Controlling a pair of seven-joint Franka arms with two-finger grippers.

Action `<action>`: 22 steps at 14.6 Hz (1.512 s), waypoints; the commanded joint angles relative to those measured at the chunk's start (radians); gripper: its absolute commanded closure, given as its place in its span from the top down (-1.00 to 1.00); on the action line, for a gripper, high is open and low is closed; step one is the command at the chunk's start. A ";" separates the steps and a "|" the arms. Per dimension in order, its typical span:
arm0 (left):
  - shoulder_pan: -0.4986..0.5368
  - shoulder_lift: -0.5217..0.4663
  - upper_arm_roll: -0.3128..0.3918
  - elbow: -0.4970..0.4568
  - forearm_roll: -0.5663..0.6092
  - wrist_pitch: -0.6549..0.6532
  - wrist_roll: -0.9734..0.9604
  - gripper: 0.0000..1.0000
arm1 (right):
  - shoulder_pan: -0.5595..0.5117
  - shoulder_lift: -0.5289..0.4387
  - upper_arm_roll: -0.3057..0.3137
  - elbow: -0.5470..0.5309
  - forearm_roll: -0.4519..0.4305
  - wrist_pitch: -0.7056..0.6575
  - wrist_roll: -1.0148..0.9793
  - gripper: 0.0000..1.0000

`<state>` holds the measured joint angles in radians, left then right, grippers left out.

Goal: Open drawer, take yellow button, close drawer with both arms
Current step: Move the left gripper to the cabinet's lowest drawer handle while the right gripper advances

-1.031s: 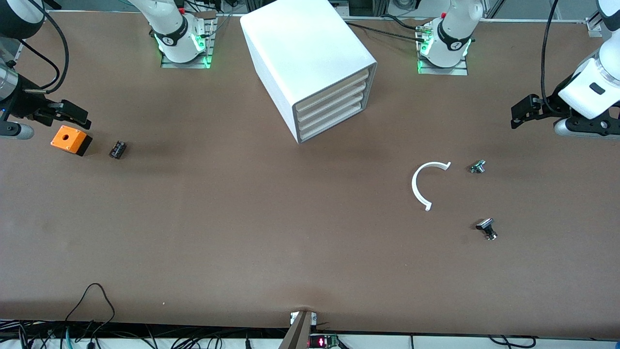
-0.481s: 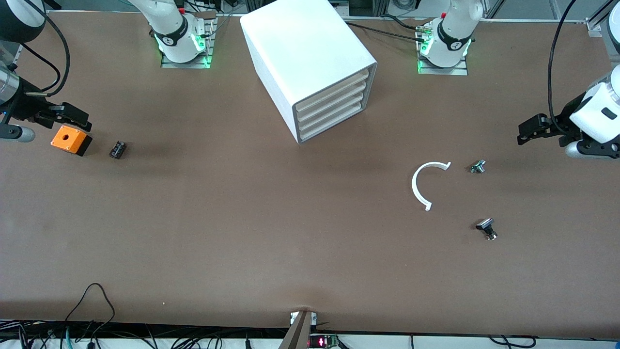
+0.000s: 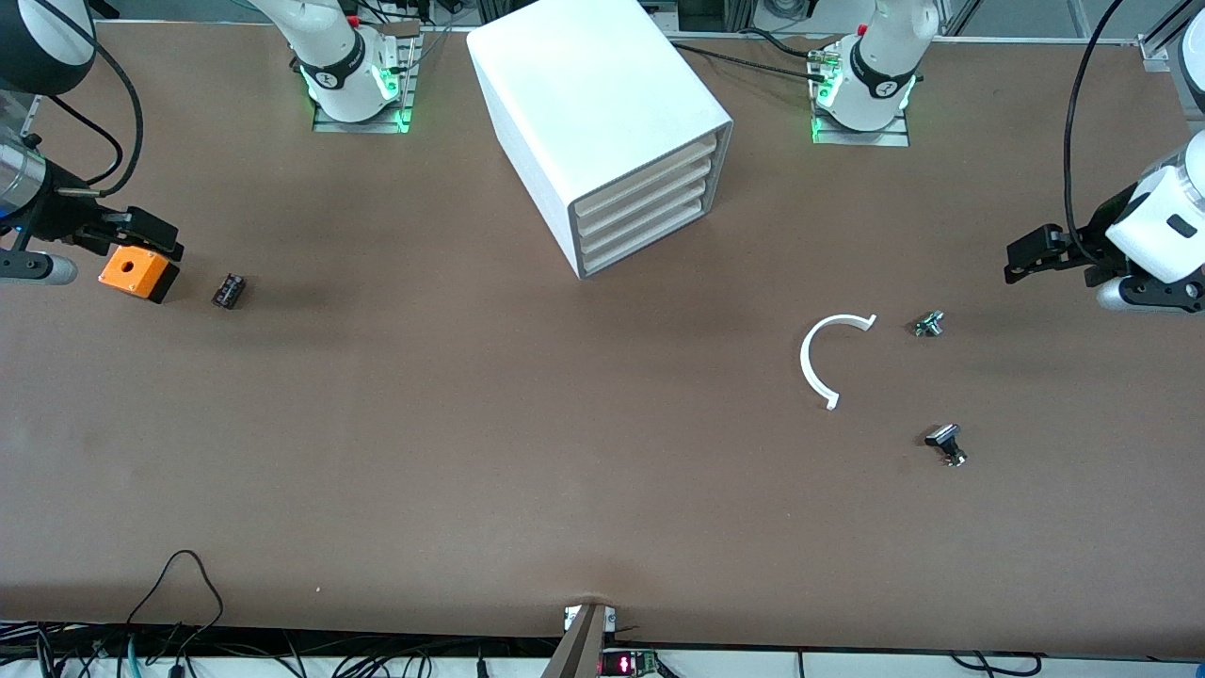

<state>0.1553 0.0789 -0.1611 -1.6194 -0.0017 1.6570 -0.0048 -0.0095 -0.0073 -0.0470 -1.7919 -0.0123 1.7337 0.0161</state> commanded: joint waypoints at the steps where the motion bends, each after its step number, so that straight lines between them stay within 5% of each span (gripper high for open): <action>1: -0.025 -0.034 0.000 -0.027 -0.026 -0.006 -0.122 1.00 | -0.006 0.021 0.009 0.029 0.008 -0.003 -0.015 1.00; 5: -0.060 -0.007 -0.023 -0.010 -0.040 -0.017 -0.242 1.00 | 0.017 0.038 0.013 0.031 0.008 -0.002 -0.018 1.00; 11: -0.191 0.001 -0.028 -0.166 -0.029 0.017 -0.222 1.00 | 0.066 0.033 0.025 0.048 0.011 -0.002 -0.018 1.00; 14: -0.203 0.015 -0.060 -0.286 -0.047 0.015 -0.212 1.00 | 0.068 0.020 0.100 0.054 0.011 -0.047 -0.015 1.00; 19: -0.203 0.155 -0.075 -0.283 -0.312 -0.019 -0.048 1.00 | 0.069 0.020 0.289 0.097 0.012 -0.079 -0.014 1.00; 22: -0.204 0.222 -0.077 -0.315 -0.525 -0.043 0.060 1.00 | 0.072 0.032 0.303 0.100 0.014 -0.075 -0.057 1.00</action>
<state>-0.0542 0.2602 -0.2354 -1.9240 -0.4150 1.6382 -0.0142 0.0710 0.0150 0.2575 -1.7110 -0.0054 1.6737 0.0109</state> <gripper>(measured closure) 0.000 0.000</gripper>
